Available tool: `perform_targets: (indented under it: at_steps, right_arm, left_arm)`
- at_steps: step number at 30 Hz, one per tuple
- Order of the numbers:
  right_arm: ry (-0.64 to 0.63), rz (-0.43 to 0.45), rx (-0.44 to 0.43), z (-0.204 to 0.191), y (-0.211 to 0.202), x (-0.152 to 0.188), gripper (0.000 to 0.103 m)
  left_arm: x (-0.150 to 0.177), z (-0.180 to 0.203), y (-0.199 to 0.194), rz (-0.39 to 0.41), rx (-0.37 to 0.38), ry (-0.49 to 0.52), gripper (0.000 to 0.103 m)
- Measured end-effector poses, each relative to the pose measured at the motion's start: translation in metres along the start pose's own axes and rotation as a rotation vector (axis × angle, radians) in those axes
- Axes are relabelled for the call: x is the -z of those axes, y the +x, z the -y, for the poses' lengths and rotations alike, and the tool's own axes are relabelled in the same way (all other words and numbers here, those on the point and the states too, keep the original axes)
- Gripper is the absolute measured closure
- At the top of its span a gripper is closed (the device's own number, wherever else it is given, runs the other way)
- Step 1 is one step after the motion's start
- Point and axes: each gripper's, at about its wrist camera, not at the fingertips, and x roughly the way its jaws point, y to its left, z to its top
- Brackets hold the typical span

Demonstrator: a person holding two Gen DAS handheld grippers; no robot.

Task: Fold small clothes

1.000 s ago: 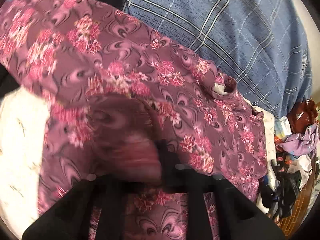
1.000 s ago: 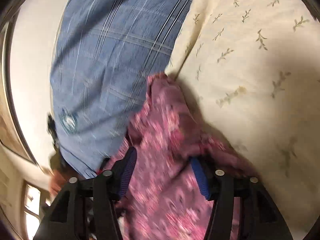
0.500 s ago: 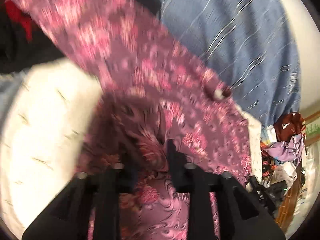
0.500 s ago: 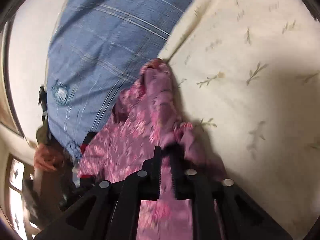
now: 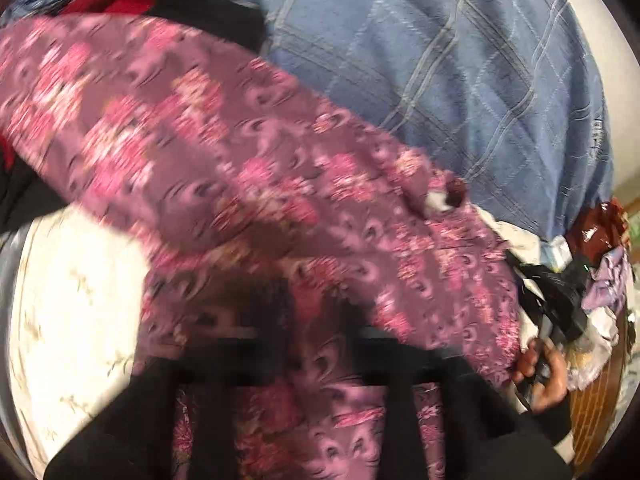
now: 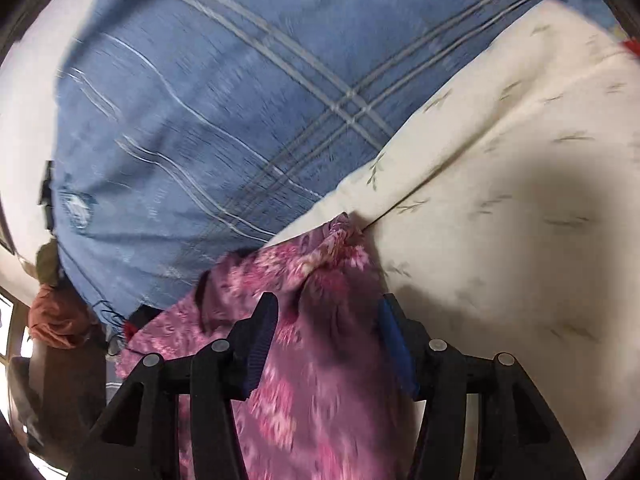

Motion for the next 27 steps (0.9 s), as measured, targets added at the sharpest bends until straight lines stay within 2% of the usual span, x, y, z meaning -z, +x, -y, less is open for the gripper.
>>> perform_targets:
  at_steps: [1, 3, 4, 5, 6, 7, 8, 9, 10, 11, 12, 13, 14, 15, 16, 17, 18, 20, 21, 22, 23, 24, 27]
  right_arm:
    - [-0.033, 0.011, 0.017, -0.008, 0.000, -0.004, 0.097]
    - [-0.084, 0.132, -0.007, -0.022, -0.020, -0.011, 0.097]
    - [-0.082, 0.189, 0.015, -0.022, -0.029, -0.014, 0.100]
    - [-0.075, 0.184, 0.064, -0.017, -0.026, -0.016, 0.103]
    - [-0.065, 0.102, 0.142, -0.007, -0.012, -0.019, 0.103]
    - [-0.052, 0.041, 0.231, 0.002, -0.002, -0.018, 0.102]
    - [-0.042, 0.008, 0.273, 0.010, 0.002, -0.016, 0.102]
    - [-0.037, 0.016, 0.244, 0.013, -0.004, -0.014, 0.102]
    - [-0.037, 0.079, 0.203, 0.011, -0.023, -0.009, 0.095]
    - [-0.050, 0.115, 0.164, 0.006, -0.036, -0.005, 0.095]
    - [-0.079, 0.142, 0.083, -0.002, -0.052, 0.001, 0.095]
    - [-0.099, 0.147, 0.049, -0.008, -0.059, 0.005, 0.094]
    - [-0.123, 0.138, 0.036, -0.015, -0.063, 0.008, 0.085]
    - [-0.162, 0.108, 0.034, -0.024, -0.062, 0.010, 0.077]
    - [-0.184, 0.093, 0.049, -0.027, -0.059, 0.010, 0.059]
    - [-0.192, 0.090, 0.080, -0.028, -0.053, 0.008, 0.055]
    - [-0.185, 0.086, 0.097, -0.026, -0.047, 0.006, 0.055]
    - [-0.118, 0.056, 0.085, -0.017, -0.030, -0.001, 0.055]
    - [-0.093, 0.052, 0.086, -0.012, -0.024, -0.003, 0.056]
    - [-0.087, 0.025, 0.072, -0.011, -0.016, -0.005, 0.061]
    - [-0.103, -0.022, 0.060, -0.013, -0.007, -0.006, 0.094]
    - [-0.143, -0.030, 0.086, -0.019, -0.005, -0.006, 0.097]
    - [-0.184, 0.079, 0.111, -0.025, -0.021, -0.009, 0.098]
  left_arm:
    - [-0.004, 0.002, -0.004, 0.024, -0.014, 0.011, 0.102]
    - [-0.008, 0.006, -0.013, 0.109, -0.095, 0.064, 0.102]
    - [-0.009, 0.006, -0.011, 0.139, -0.159, 0.087, 0.102]
    - [-0.011, 0.001, -0.001, 0.127, -0.220, 0.090, 0.102]
    - [-0.013, -0.005, 0.009, 0.096, -0.254, 0.079, 0.102]
    - [-0.013, -0.018, 0.024, 0.026, -0.286, 0.047, 0.102]
    - [-0.011, -0.027, 0.029, -0.006, -0.273, 0.029, 0.102]
    - [-0.008, -0.031, 0.025, 0.002, -0.249, 0.022, 0.102]
    - [-0.006, -0.035, 0.014, 0.024, -0.232, 0.010, 0.102]
    - [-0.005, -0.037, 0.001, 0.056, -0.218, -0.009, 0.102]
    - [-0.003, -0.036, -0.015, 0.094, -0.187, -0.025, 0.099]
    - [-0.002, -0.032, -0.024, 0.112, -0.154, -0.026, 0.098]
    - [-0.001, -0.026, -0.032, 0.123, -0.128, -0.016, 0.095]
    - [0.001, -0.016, -0.037, 0.126, -0.117, 0.004, 0.081]
    - [0.004, -0.004, -0.039, 0.129, -0.118, 0.037, 0.059]
    - [0.004, 0.001, -0.038, 0.132, -0.127, 0.052, 0.051]
    - [0.008, 0.006, -0.038, 0.137, -0.141, 0.069, 0.047]
    - [0.012, 0.008, -0.030, 0.118, -0.151, 0.080, 0.047]
    - [0.014, 0.007, -0.026, 0.102, -0.133, 0.063, 0.047]
    - [0.013, 0.003, -0.023, 0.083, -0.102, 0.033, 0.047]
    - [0.010, 0.003, -0.016, 0.073, -0.079, 0.011, 0.047]
    - [0.008, 0.000, -0.017, 0.072, -0.065, 0.004, 0.047]
    - [0.005, 0.004, -0.011, 0.093, -0.101, 0.034, 0.047]
